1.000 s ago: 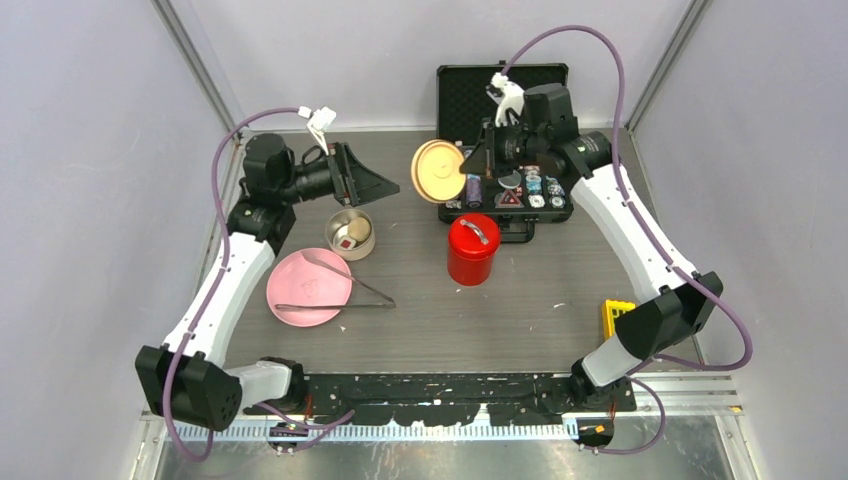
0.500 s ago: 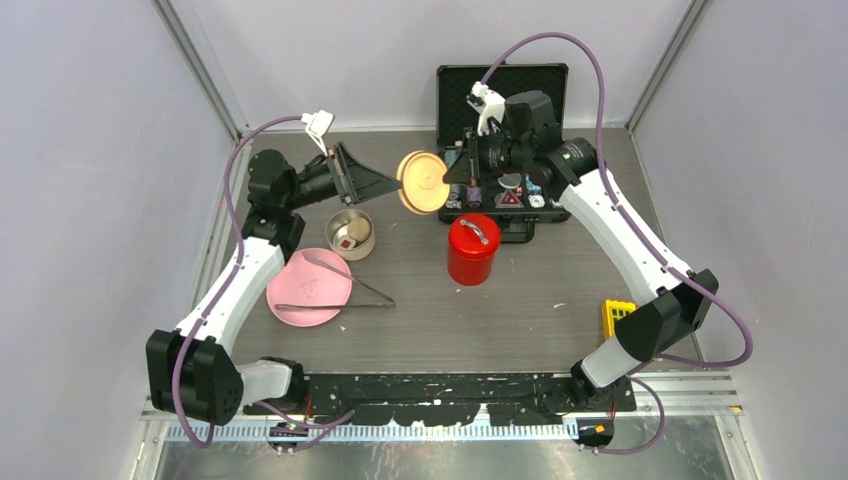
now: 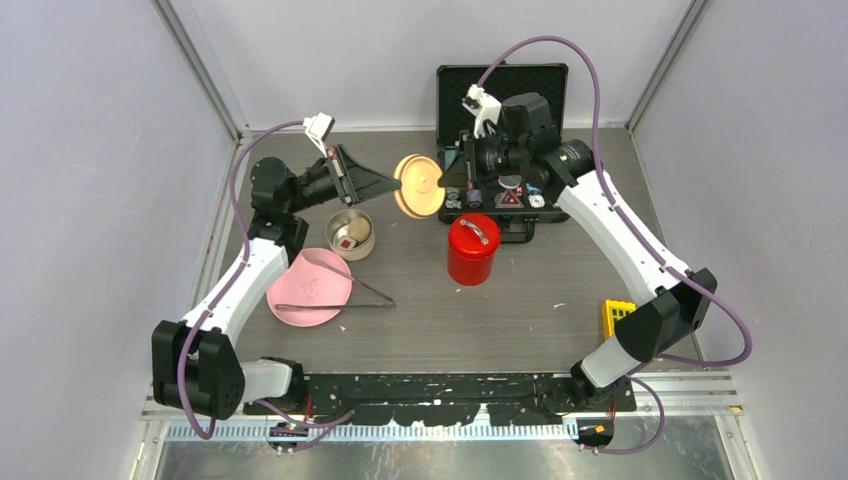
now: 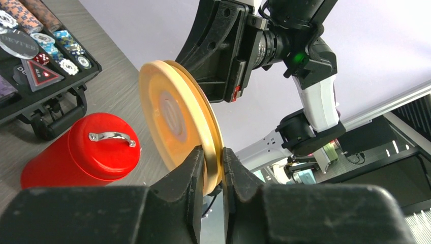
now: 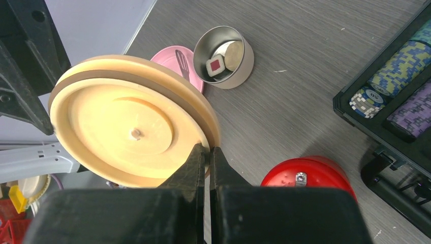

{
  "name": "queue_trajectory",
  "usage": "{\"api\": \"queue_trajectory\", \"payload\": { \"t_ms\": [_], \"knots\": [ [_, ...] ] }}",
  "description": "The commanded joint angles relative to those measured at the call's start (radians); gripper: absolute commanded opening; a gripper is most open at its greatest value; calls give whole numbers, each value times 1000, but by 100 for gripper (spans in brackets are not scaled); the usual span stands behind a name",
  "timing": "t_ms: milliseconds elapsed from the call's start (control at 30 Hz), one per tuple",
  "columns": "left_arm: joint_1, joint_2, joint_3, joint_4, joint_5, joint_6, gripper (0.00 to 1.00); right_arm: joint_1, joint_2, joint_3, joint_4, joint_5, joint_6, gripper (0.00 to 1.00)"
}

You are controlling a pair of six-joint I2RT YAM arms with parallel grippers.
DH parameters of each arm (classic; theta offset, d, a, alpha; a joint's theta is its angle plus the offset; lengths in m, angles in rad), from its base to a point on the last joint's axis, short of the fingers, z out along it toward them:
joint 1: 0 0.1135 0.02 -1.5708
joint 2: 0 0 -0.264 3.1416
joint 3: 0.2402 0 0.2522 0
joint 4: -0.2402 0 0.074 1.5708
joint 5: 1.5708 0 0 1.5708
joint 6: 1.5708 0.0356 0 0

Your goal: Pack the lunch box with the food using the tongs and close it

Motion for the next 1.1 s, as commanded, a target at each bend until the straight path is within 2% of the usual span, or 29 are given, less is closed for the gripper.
{"api": "queue_trajectory", "payload": {
  "t_ms": [0, 67, 133, 233, 300, 433, 533, 600, 767, 900, 1067],
  "knots": [
    [3, -2, -15, 105, -9, -37, 10, 7, -15, 3, 63, -42, 18, 1],
    [4, -3, -15, 105, -12, -35, 0, 6, -16, 0, 66, -41, 20, 1],
    [4, -6, -14, 106, -13, -27, 0, 7, -20, 0, 67, -24, 17, 3],
    [12, -16, 3, 52, -2, 34, 0, 7, -28, 11, 45, 13, 0, 28],
    [19, -24, 20, -54, 12, 103, 0, 5, -35, 17, 34, 48, -11, 46],
    [28, -44, 68, -296, 26, 303, 0, 3, -48, 28, 9, 96, -34, 62],
    [33, -51, 116, -485, 20, 449, 0, -4, -56, 39, -11, 121, -54, 68],
    [33, -53, 183, -676, -15, 601, 0, -10, -61, 47, -32, 125, -71, 72],
    [32, -54, 315, -1110, -256, 1056, 0, -32, -72, 56, -115, 144, -125, 77],
    [32, -49, 368, -1279, -443, 1291, 0, -45, -97, 23, -177, 166, -188, 78],
    [12, -25, 396, -1386, -634, 1454, 0, -56, -178, -78, -154, 238, -245, 78]
  ]
}}
